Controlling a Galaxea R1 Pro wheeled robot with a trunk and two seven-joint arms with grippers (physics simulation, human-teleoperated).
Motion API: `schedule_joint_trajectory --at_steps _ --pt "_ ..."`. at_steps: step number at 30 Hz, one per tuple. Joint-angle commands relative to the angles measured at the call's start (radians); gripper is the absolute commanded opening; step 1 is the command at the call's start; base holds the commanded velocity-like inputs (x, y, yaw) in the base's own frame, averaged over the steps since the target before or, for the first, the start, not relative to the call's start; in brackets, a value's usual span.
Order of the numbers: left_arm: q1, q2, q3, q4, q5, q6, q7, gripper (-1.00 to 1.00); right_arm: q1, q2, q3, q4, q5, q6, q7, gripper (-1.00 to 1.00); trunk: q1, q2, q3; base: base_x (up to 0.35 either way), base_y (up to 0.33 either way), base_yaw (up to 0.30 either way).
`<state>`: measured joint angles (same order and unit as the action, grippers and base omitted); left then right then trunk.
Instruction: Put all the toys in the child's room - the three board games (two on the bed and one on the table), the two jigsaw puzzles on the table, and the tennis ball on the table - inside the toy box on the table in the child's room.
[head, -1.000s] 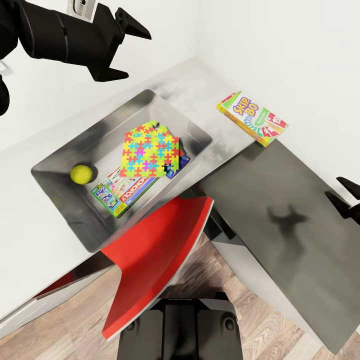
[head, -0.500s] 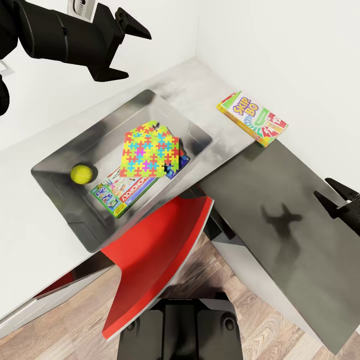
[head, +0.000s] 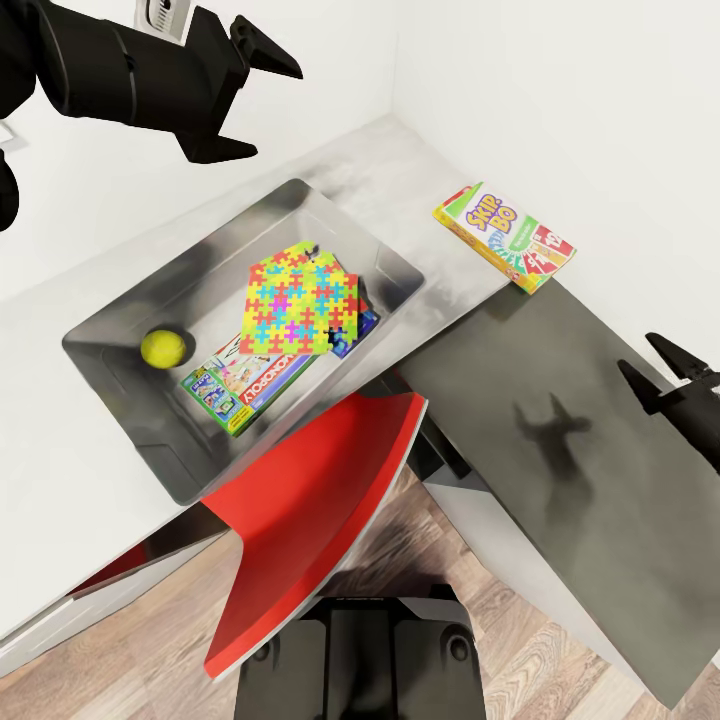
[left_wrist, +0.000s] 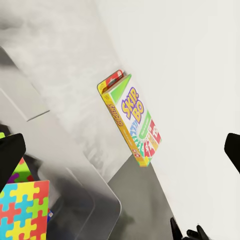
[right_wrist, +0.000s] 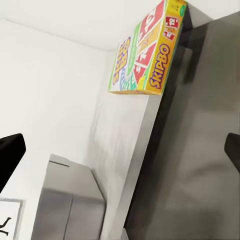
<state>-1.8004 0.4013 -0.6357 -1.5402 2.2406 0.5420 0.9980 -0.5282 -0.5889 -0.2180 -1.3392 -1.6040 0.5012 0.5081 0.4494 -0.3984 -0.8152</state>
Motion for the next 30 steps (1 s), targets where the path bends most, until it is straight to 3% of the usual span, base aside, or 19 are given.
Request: schedule_joint_trajectory --at_steps 1,4,15,23,30 --pt "-0.001 0.001 -0.001 0.000 0.005 0.001 0.005 1.00 -0.015 0.011 0.003 0.006 -0.008 0.007 -0.001 1.00 0.001 -0.002 -0.001 0.000 0.000 0.000" --pt "-0.001 0.001 -0.001 0.000 0.007 0.001 0.005 1.00 -0.040 0.030 0.017 0.019 -0.008 0.006 -0.002 1.00 0.001 -0.002 -0.001 0.000 0.000 0.000" --pt "-0.001 0.001 -0.002 0.002 0.010 0.001 0.005 1.00 -0.107 0.064 0.067 0.054 -0.007 0.002 -0.003 1.00 0.001 -0.002 -0.001 0.000 0.000 0.000" --pt "-0.002 0.001 -0.003 0.003 0.011 0.001 0.005 1.00 -0.153 0.085 0.076 0.092 -0.006 0.001 -0.003 1.00 0.001 -0.002 -0.001 0.000 0.000 0.000" --pt "-0.002 0.001 -0.009 0.003 0.011 0.001 0.005 1.00 -0.212 0.104 0.081 0.187 -0.005 0.000 -0.003 1.00 0.001 -0.002 -0.001 0.000 0.000 0.000"
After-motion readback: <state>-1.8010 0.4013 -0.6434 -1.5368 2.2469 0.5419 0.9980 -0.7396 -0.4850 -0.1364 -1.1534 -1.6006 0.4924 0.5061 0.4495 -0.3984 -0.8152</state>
